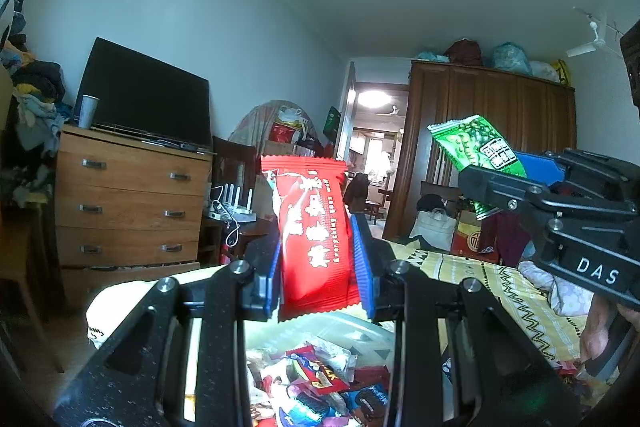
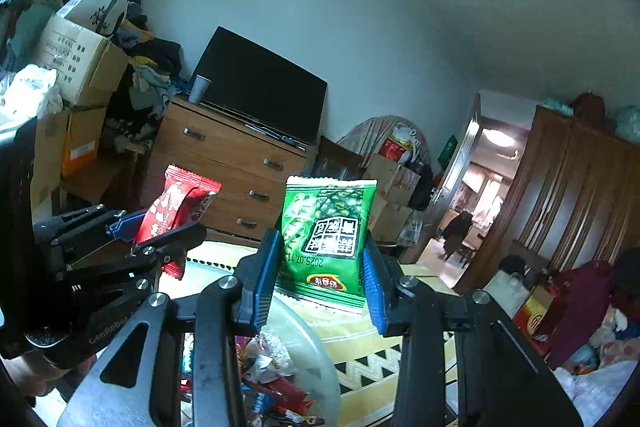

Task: Organize snacks
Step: 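Carry both packets toward the clear basin with both tools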

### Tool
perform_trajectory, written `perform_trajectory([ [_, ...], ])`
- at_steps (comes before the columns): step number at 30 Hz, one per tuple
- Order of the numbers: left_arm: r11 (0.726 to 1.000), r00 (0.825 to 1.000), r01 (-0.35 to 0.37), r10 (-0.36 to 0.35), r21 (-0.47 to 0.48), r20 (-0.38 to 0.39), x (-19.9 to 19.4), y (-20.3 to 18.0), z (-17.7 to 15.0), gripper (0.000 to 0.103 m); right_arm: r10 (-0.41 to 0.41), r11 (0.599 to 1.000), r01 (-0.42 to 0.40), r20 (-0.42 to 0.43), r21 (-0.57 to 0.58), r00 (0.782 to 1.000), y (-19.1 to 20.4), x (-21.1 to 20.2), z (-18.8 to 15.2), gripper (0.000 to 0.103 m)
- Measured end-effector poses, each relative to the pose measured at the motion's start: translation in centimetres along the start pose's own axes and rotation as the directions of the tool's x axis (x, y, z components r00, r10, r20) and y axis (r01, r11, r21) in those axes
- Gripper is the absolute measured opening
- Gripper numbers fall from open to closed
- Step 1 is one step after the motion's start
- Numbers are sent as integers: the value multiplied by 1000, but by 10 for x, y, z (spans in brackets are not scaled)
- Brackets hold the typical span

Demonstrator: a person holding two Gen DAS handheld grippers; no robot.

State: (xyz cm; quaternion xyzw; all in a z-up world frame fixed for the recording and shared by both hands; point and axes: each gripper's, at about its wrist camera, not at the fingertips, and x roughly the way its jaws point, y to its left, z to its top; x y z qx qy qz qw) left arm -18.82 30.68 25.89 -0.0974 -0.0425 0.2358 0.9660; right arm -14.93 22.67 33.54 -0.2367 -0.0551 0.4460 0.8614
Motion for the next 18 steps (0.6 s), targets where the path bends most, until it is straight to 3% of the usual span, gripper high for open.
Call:
perform_trajectory([
  [10, 1000, 1000, 8, -8, 6, -10, 5, 3, 0, 31, -31, 1000, 31, -5, -4, 1000, -4, 2, -3, 41],
  [18, 1000, 1000, -3, 3, 31, 1, 6, 2, -1, 31, 87, 981, -64, -122, 184, 989, -23, 31, -19, 42],
])
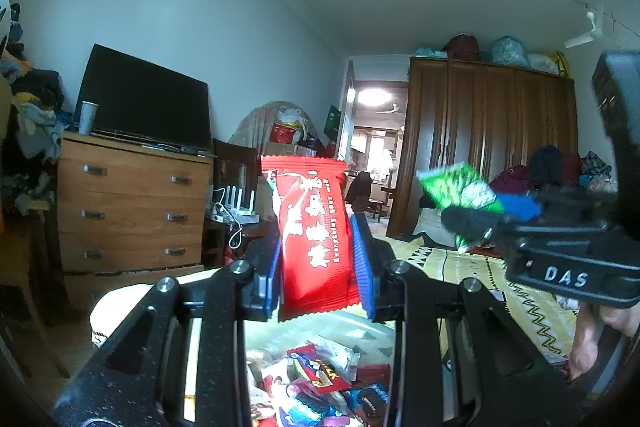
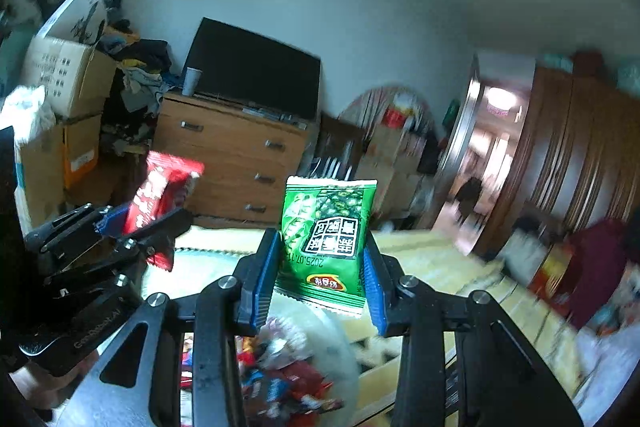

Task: Organize snacks
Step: 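Carry both packets toward the clear basin with both tools, then open the right tool over the basin while the left tool holds the red packet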

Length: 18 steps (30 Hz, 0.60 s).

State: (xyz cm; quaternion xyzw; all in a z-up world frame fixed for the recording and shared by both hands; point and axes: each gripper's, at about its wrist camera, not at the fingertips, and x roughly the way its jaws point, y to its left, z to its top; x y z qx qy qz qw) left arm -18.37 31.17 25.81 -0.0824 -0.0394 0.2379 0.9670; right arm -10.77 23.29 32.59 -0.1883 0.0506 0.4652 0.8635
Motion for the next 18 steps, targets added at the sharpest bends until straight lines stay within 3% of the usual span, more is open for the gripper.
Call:
perform_trajectory([
  [11, 1000, 1000, 2, -2, -2, -18, 3, -2, -4, 32, 162, 948, -110, -157, 298, 974, -43, 42, -30, 42],
  [18, 1000, 995, -15, 17, 23, -102, 15, -8, -11, 32, 213, 923, -130, -198, 363, 957, -51, 55, -44, 42],
])
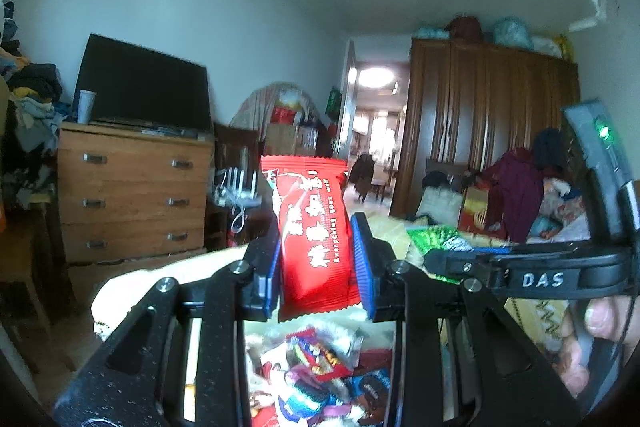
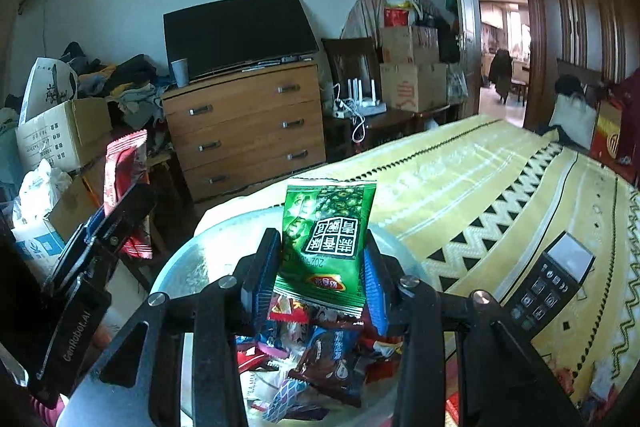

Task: Organize snacks
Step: 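Open the right tool over the basin while the left tool holds the red packet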

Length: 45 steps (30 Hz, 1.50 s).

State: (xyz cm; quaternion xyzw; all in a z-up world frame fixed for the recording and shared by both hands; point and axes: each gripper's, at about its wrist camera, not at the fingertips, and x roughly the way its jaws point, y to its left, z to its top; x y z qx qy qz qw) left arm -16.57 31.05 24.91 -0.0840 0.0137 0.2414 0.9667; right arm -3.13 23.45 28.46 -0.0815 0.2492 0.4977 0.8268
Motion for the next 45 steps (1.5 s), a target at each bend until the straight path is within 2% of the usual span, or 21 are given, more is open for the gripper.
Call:
perform_trajectory([
  [2, 1000, 995, -21, 23, 20, -96, 15, -3, -3, 32, 12, 1000, -12, -25, 16, 1000, -3, 6, -1, 42],
  [4, 999, 971, -33, 42, 42, -237, 37, -2, -8, 32, 24, 999, -21, -66, 39, 998, -6, 15, -3, 42],
  [7, 997, 936, -36, 57, 68, -348, 54, -1, -17, 32, 35, 998, -28, -109, 64, 993, -9, 26, -9, 42],
  [11, 996, 900, -42, 74, 83, -429, 63, -1, -23, 32, 41, 997, -30, -139, 78, 989, -12, 32, -17, 42],
  [18, 995, 873, -36, 77, 94, -481, 66, -4, -31, 32, 50, 996, -37, -160, 84, 986, -10, 38, -24, 42],
  [24, 994, 858, -36, 81, 99, -507, 71, -3, -34, 34, 50, 995, -35, -166, 93, 985, -12, 39, -24, 42],
  [27, 994, 856, -40, 88, 105, -509, 73, -5, -33, 34, 50, 995, -34, -163, 96, 985, -12, 40, -24, 42],
  [28, 993, 854, -40, 91, 108, -512, 74, -5, -33, 45, 49, 995, -33, -167, 97, 985, -12, 41, -24, 44],
  [29, 993, 853, -41, 91, 108, -514, 74, -5, -33, 66, 44, 995, -27, -168, 99, 985, -13, 41, -24, 51],
  [32, 991, 851, -54, 112, 126, -514, 75, -9, -32, 101, 36, 993, -17, -158, 117, 987, -17, 38, -24, 55],
  [34, 988, 840, -54, 123, 144, -528, 78, -11, -32, 103, 32, 992, -13, -154, 126, 988, -20, 34, -25, 56],
  [37, 986, 827, -58, 135, 156, -545, 79, -17, -31, 103, 32, 988, -10, -140, 154, 990, -26, 25, -26, 68],
  [38, 984, 829, -60, 144, 169, -541, 77, -20, -28, 103, 28, 987, -7, -132, 160, 991, -28, 19, -26, 69],
  [41, 958, 846, -96, 221, 268, -486, 70, -35, -24, 103, 8, 982, 7, -82, 187, 997, -34, -4, -26, 87],
  [45, 935, 868, -118, 260, 334, -423, 58, -52, -15, 103, -19, 973, 28, -38, 230, 999, -48, -35, -30, 89],
])
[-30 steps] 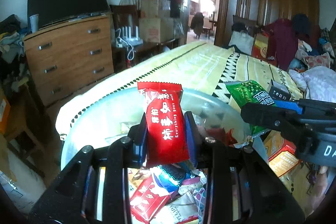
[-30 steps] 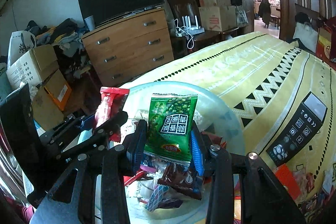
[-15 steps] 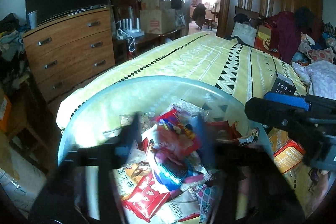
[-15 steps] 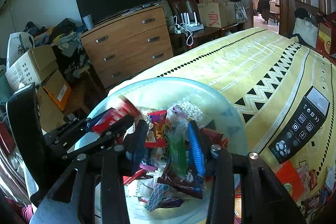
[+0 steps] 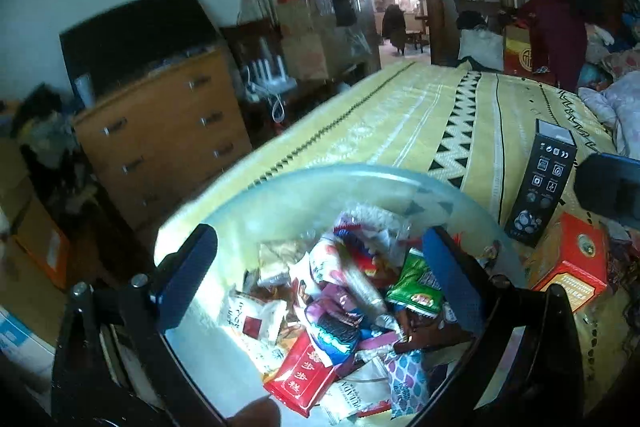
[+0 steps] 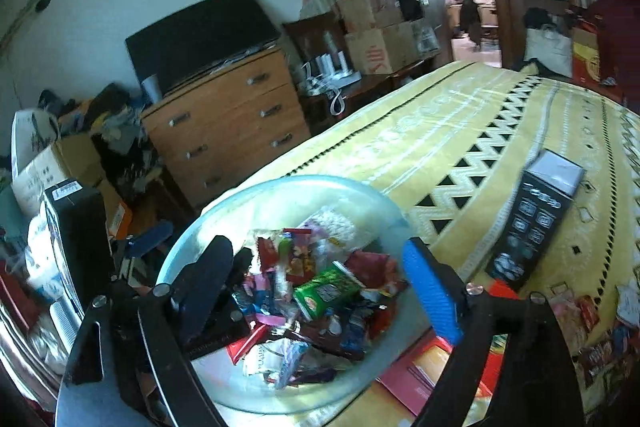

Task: Organize snacks
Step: 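Open the right tool over the basin while the left tool holds the red packet, then open the left tool to drop the red candy packet into the basin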

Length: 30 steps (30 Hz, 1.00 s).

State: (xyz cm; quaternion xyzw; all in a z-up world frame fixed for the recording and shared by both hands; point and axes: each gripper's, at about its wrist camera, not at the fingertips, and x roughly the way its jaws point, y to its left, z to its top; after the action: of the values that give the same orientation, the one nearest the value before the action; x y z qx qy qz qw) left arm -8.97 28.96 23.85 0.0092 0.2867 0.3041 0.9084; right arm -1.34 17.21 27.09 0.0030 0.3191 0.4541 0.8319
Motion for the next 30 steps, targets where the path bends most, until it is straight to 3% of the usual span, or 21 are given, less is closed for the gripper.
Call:
perform_trajectory([
  [7, 994, 984, -88, 78, 60, 160, -44, -29, 6, 103, -31, 999, 30, 34, 43, 999, -19, -45, -9, 91],
  [13, 981, 942, -172, 138, 85, 306, -80, -51, 10, 103, -64, 996, 61, 64, 58, 996, -27, -84, -22, 94],
  [18, 970, 886, -232, 182, 69, 427, -113, -66, 8, 103, -89, 994, 82, 92, 71, 992, -32, -115, -29, 95],
  [22, 981, 848, -193, 169, -4, 502, -140, -66, 7, 103, -97, 994, 90, 103, 69, 990, -31, -134, -32, 96],
  [24, 982, 820, -182, 176, -44, 544, -152, -62, 7, 103, -103, 993, 96, 109, 65, 989, -29, -143, -34, 96],
  [30, 977, 714, -62, 187, -205, 674, -183, -41, -2, 103, -126, 992, 122, 127, 42, 984, -23, -170, -39, 97],
])
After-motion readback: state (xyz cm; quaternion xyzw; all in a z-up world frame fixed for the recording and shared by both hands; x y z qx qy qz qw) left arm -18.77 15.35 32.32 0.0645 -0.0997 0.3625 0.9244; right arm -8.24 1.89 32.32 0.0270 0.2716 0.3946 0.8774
